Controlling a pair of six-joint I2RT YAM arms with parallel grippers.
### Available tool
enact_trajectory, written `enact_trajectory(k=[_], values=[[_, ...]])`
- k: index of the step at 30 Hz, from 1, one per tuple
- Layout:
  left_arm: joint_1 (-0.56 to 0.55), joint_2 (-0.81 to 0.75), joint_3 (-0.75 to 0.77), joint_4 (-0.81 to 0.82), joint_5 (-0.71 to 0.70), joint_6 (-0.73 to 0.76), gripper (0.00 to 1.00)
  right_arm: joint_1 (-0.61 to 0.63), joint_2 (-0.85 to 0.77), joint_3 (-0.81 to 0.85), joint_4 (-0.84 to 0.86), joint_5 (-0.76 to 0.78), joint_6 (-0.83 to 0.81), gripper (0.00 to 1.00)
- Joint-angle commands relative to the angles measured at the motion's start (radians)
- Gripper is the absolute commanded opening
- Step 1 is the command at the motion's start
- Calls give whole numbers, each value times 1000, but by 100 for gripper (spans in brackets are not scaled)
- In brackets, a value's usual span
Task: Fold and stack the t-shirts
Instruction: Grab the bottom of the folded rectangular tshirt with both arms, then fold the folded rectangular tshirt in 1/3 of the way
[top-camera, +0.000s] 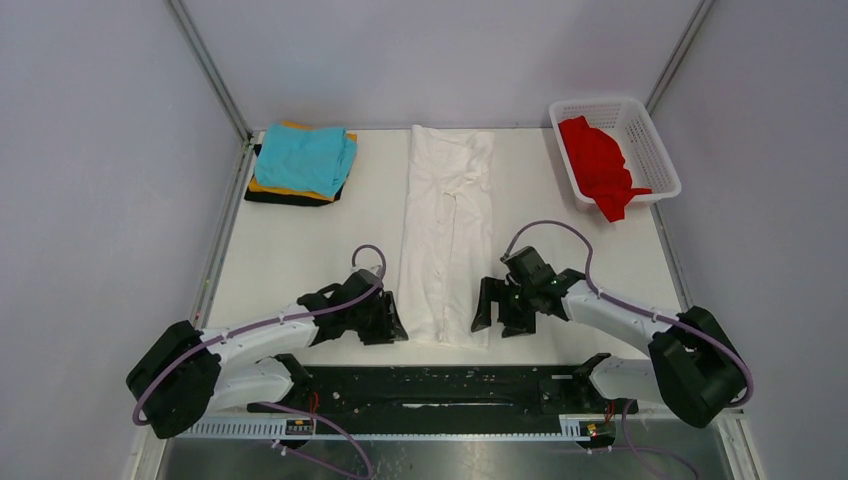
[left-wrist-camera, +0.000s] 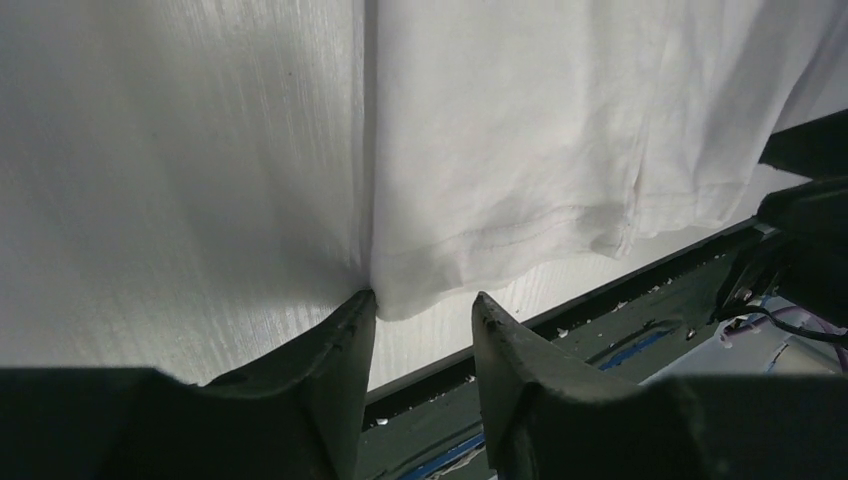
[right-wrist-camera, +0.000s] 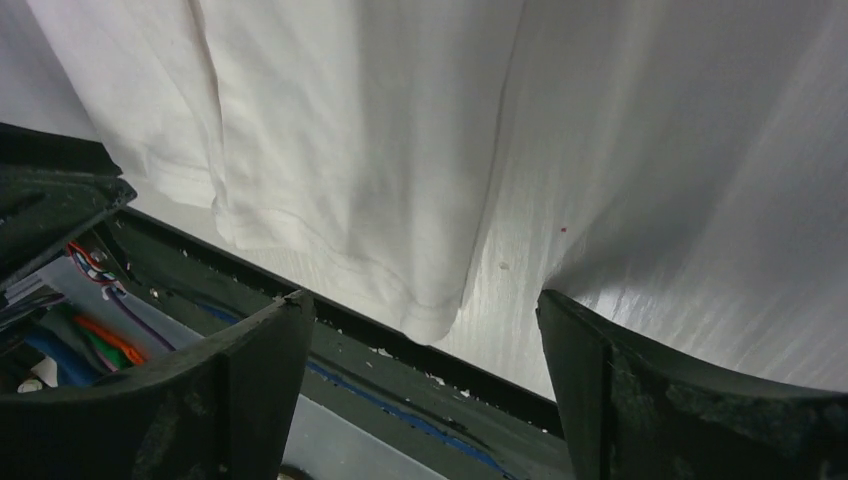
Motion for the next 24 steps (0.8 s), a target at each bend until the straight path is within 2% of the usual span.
enact_trajectory(k=[1, 3, 9, 16, 20, 22, 24], values=[[-8, 47, -20, 60, -49, -14, 37, 39, -57, -55, 6, -36, 71, 88], [-8, 72, -20, 79, -49, -15, 32, 58, -54, -70, 7, -35, 79, 83], [-9, 100, -19, 84, -50, -21, 0, 92, -3, -92, 66, -23, 115, 66], [-20, 71, -39, 85, -50, -35, 0, 102, 83, -104, 119, 33, 93, 30], [-57, 35, -65, 84, -41, -63, 0, 116, 64, -123, 116, -24, 80, 7], [-110, 3, -81, 80, -27, -82, 0, 141, 30, -134, 87, -68, 59, 1], [-173, -28, -92, 40, -37, -114, 0, 177, -14, -152, 37, -97, 53, 0]])
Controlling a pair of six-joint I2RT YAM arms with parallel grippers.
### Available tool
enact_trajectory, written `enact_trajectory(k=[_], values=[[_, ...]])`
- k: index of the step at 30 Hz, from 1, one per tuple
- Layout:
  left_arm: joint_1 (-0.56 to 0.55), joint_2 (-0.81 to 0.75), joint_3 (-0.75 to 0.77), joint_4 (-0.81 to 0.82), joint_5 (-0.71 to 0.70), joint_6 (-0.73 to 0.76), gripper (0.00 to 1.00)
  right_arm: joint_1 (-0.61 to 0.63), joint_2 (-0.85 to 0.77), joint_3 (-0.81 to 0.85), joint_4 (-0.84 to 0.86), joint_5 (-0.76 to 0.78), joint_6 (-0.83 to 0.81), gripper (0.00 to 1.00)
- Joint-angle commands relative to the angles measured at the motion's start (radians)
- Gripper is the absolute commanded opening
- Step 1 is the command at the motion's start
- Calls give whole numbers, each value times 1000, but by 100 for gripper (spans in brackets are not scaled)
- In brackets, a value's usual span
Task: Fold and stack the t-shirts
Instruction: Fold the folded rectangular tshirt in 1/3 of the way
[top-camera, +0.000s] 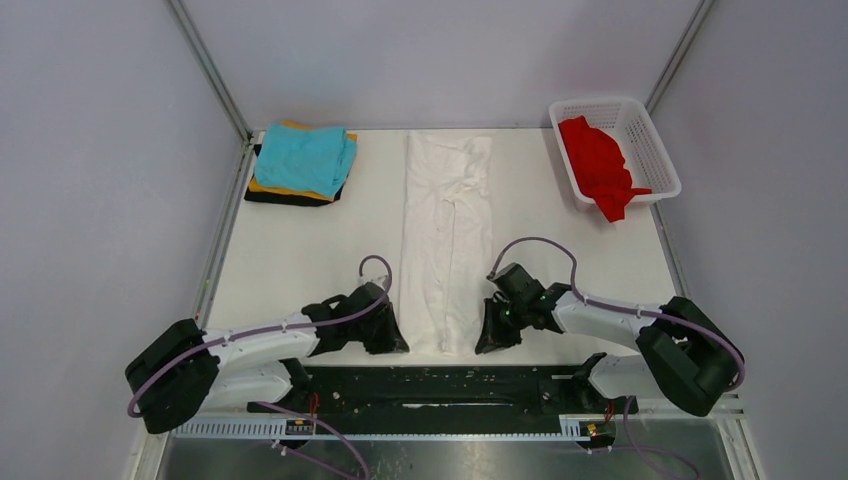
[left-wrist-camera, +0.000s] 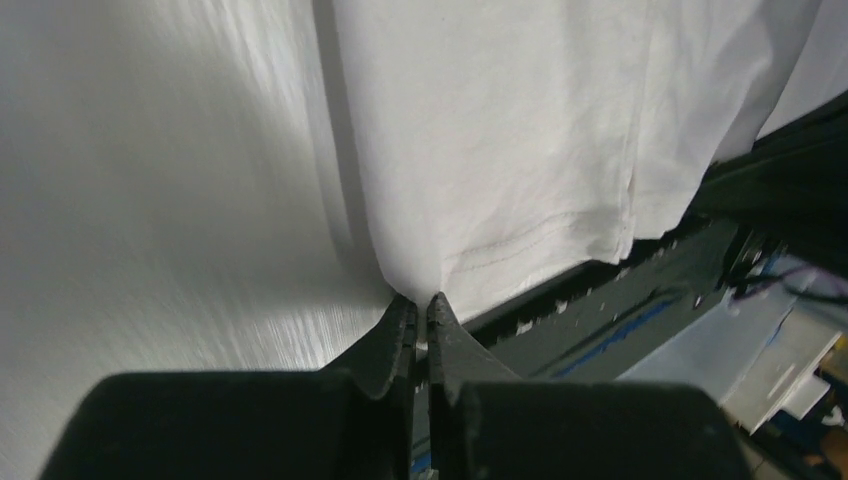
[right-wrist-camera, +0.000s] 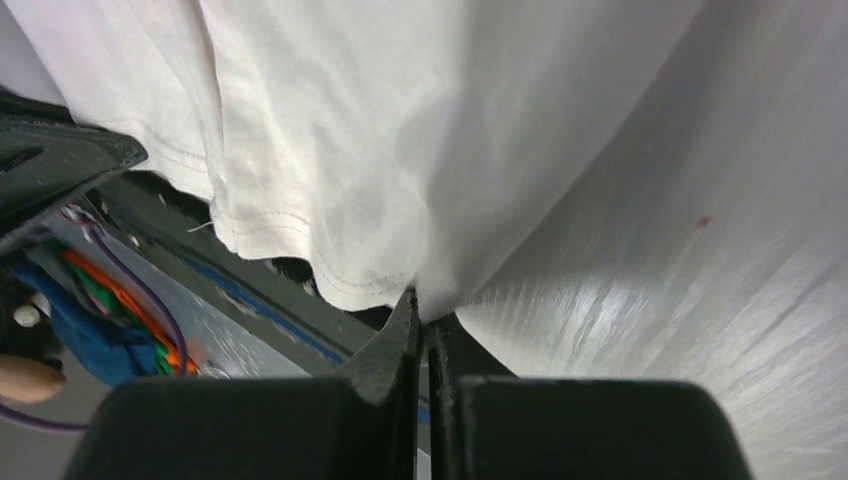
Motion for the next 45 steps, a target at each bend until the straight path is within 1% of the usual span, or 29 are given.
enact_trajectory(k=[1, 4, 7, 10, 13, 16, 19, 22, 23, 26, 31, 34, 41, 45], values=[[-117, -65, -42, -95, -24, -65, 0, 77, -82, -63, -127, -40, -35, 0], [-198, -127, -41, -129, -25, -122, 0, 118, -191, -89, -191, -60, 3, 0], [-235, -195, -25, -145, -34, -154, 0, 133, -322, -86, -280, -56, 18, 0], [-238, -237, 11, -146, -70, -118, 0, 132, -400, -67, -305, -42, 19, 0], [-238, -233, 72, -153, -134, -57, 0, 132, -411, -15, -289, -10, -10, 0], [-224, -179, 160, -190, -225, -1, 0, 127, -364, 80, -284, 82, -64, 0], [-154, -105, 257, -236, -281, 53, 0, 91, -297, 169, -290, 115, -127, 0], [-53, -63, 310, -212, -264, 92, 0, 25, -242, 211, -289, 103, -156, 0], [-17, -50, 324, -190, -253, 114, 0, -15, -221, 222, -273, 96, -162, 0], [67, 11, 377, -141, -196, 165, 0, -103, -155, 282, -251, 47, -189, 0], [182, 170, 540, -179, -162, 261, 0, -171, -32, 426, -248, 59, -262, 0], [234, 261, 630, -186, -152, 309, 0, -207, 59, 516, -248, 60, -286, 0], [331, 425, 804, -199, -146, 397, 0, -301, 215, 681, -244, 55, -305, 0], [380, 528, 911, -209, -82, 433, 0, -341, 294, 751, -239, 33, -306, 0]])
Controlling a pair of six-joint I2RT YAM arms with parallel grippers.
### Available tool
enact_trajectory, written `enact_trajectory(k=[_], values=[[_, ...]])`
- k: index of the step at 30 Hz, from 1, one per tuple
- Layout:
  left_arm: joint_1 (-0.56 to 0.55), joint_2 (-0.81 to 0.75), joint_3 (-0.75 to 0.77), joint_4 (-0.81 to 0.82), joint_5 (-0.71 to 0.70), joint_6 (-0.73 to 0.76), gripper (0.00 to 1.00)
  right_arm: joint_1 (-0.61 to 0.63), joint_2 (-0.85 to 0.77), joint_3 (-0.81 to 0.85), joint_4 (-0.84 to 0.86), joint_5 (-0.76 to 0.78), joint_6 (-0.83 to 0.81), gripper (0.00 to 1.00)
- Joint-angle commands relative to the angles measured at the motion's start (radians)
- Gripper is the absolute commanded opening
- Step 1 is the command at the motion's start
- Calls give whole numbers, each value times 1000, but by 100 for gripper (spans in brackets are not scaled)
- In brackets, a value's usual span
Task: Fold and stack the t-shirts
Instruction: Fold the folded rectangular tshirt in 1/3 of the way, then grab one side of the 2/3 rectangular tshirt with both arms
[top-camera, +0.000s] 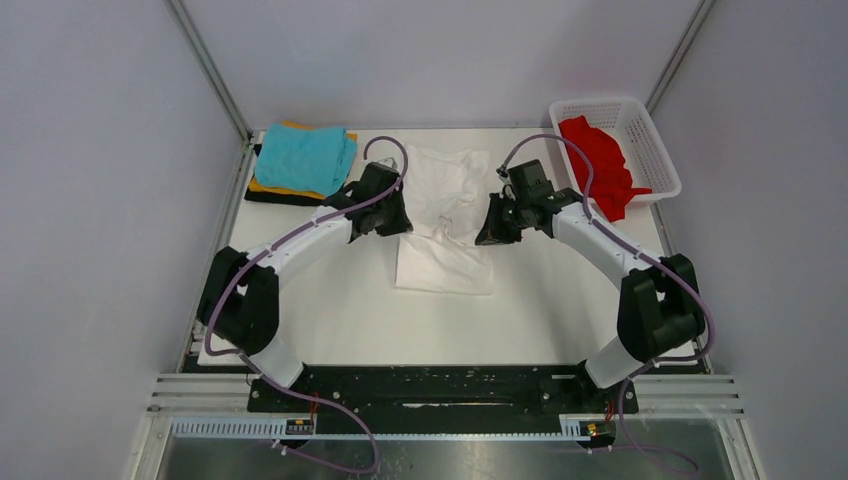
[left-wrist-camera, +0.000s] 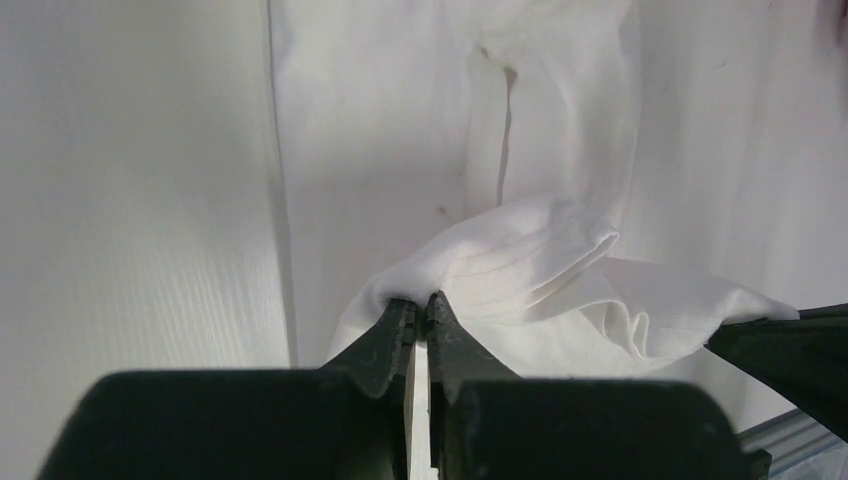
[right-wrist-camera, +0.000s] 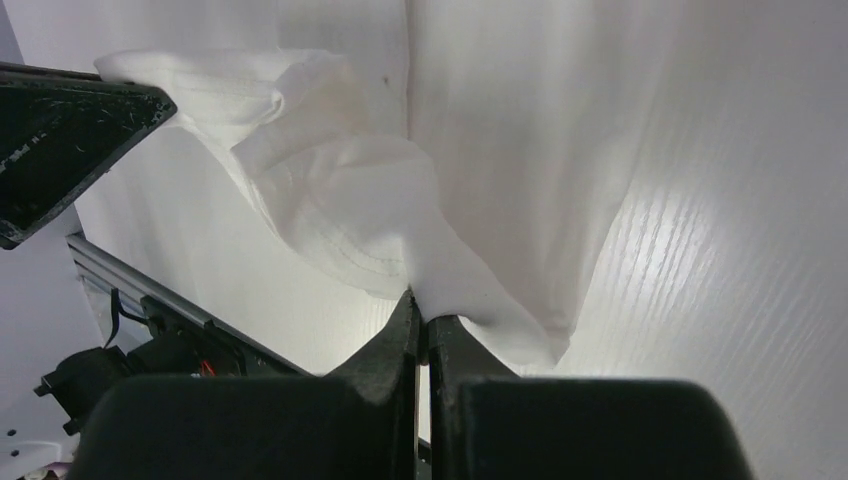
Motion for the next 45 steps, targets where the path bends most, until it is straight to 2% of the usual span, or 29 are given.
enact_trajectory(k=[1, 6, 13, 14, 17, 20, 22, 24, 25, 26, 31, 36, 40, 45], values=[[53, 90, 140, 7, 69, 80, 0, -44, 72, 94, 14, -23, -24, 0], [90, 209, 256, -23, 96, 127, 0, -77, 167, 155, 38, -55, -21, 1], [120, 336, 341, -40, 117, 148, 0, -101, 310, 246, 57, -59, -13, 6], [124, 352, 351, -37, 117, 151, 3, -106, 331, 254, 69, -56, -11, 7], [139, 400, 389, -33, 125, 152, 21, -118, 404, 295, 105, -46, -5, 15], [160, 425, 439, -35, 149, 150, 45, -138, 467, 377, 97, -71, -8, 35], [169, 404, 448, -46, 179, 148, 58, -147, 468, 416, 73, -94, -16, 59], [169, 344, 394, -15, 195, 147, 65, -148, 419, 400, 72, -104, -29, 73], [170, 302, 349, 8, 208, 147, 68, -149, 382, 369, 80, -100, -33, 96], [170, 257, 296, 33, 221, 145, 71, -147, 343, 332, 85, -89, -35, 99], [167, 44, 4, 110, 263, 109, 77, -147, 106, 39, 170, -49, -10, 100], [157, -135, -245, 130, 245, 51, 78, -146, -68, -245, 263, -115, 75, 99], [136, -181, -378, 164, 249, 6, 79, -115, -131, -341, 227, -71, 86, 100], [113, -111, -403, 204, 245, -16, 80, -64, -96, -386, 248, -75, 103, 97]])
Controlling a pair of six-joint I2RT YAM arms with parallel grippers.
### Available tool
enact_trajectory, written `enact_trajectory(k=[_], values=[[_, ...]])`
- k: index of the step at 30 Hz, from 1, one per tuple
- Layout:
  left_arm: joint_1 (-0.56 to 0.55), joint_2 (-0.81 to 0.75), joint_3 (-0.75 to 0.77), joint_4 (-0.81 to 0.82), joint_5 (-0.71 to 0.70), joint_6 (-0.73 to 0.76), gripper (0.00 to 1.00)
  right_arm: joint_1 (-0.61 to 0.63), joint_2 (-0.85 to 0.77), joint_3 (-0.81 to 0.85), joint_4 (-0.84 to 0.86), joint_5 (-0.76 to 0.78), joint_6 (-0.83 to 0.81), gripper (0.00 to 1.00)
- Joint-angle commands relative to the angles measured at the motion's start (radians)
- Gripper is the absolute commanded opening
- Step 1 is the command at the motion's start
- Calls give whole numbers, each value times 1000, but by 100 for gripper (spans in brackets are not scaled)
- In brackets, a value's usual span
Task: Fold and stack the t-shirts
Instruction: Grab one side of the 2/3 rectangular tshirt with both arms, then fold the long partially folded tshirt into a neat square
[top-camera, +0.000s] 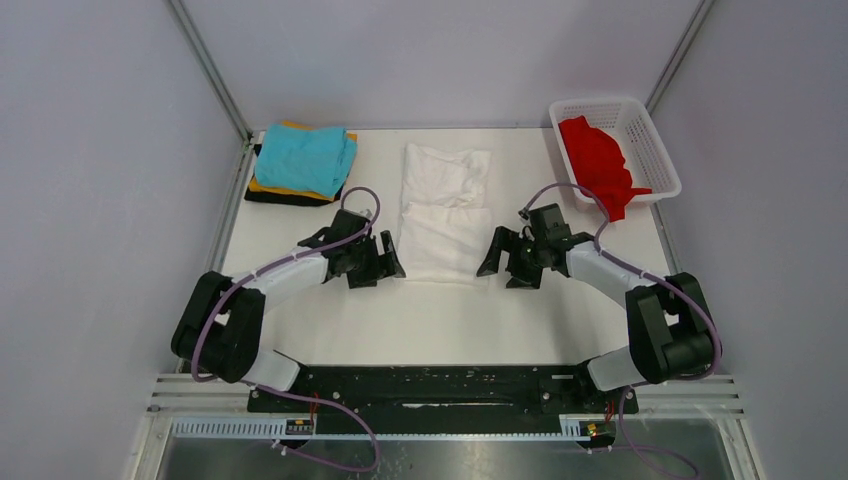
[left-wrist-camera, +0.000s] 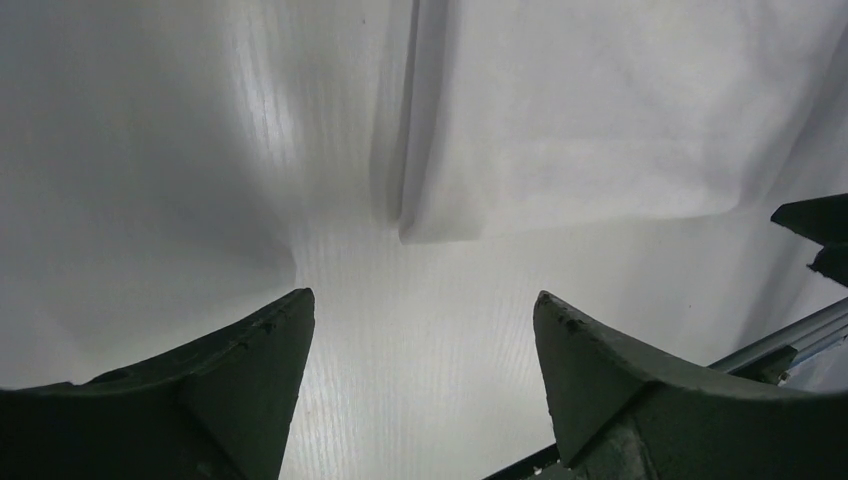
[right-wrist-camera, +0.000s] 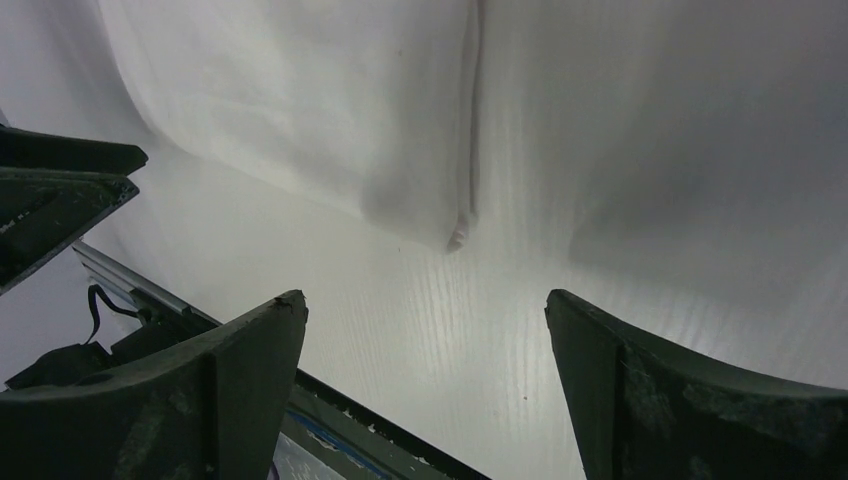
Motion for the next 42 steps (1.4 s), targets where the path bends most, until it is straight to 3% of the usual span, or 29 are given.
enact_trajectory(k=[1, 5, 7, 12, 17, 19, 23, 26, 32, 38, 42], values=[[-14, 59, 16, 99, 11, -33, 80, 50, 15, -4, 47, 4, 25, 96], [-14, 120, 47, 95, -7, -37, 76, 73, 60, 9, 66, 57, 36, 88], [-16, 147, 58, 92, -10, -39, 64, 90, 80, 18, 69, 101, 32, 81], [-25, 204, 70, 104, 6, -47, 44, 99, 142, 26, 95, 149, 41, 68], [-50, 218, 71, 105, -3, -41, 16, 105, 181, 18, 135, 145, 50, 42], [-53, 223, 70, 105, -10, -44, 0, 105, 198, 21, 137, 144, 45, 33], [-53, 223, 64, 112, -12, -45, 0, 109, 210, 14, 155, 137, 24, 11], [-60, 180, 33, 115, -5, -44, 0, 111, 181, -2, 112, 106, -10, 0], [-121, -50, -109, 72, 2, -67, 0, 139, -41, -107, -50, -90, -55, 0], [-266, -476, -169, -161, -40, -142, 0, 250, -400, -77, -412, -164, -144, 0], [-335, -740, -160, -290, -80, -195, 0, 257, -582, -26, -529, -217, -146, 0]])
